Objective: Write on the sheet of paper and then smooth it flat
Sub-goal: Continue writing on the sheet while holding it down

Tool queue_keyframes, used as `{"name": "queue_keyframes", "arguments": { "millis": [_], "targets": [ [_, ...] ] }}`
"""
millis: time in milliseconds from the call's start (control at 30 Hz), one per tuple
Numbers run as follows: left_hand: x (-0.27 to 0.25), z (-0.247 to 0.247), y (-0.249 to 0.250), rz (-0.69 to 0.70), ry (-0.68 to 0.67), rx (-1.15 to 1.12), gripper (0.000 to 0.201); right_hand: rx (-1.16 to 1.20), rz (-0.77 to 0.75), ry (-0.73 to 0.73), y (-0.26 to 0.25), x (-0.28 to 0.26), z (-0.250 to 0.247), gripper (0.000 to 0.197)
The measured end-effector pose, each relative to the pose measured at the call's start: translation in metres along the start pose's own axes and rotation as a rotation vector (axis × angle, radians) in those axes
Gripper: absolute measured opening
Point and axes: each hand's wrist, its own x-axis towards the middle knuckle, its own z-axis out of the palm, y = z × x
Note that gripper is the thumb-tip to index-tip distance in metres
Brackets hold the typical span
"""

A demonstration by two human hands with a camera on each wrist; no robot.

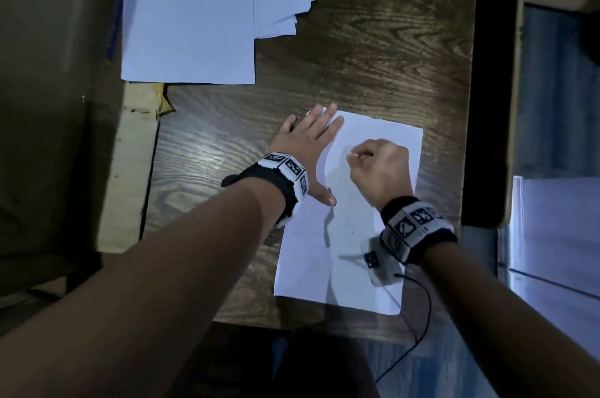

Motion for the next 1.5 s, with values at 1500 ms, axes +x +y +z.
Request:
{"name": "queue_keyframes", "arguments": {
  "millis": [1500],
  "targets": [
    [-0.001, -0.008, 0.004, 0.0, -0.052, 0.032, 0.142, -0.064, -0.034, 0.002, 0.01, -0.022, 0.014, 0.01]
  ]
}}
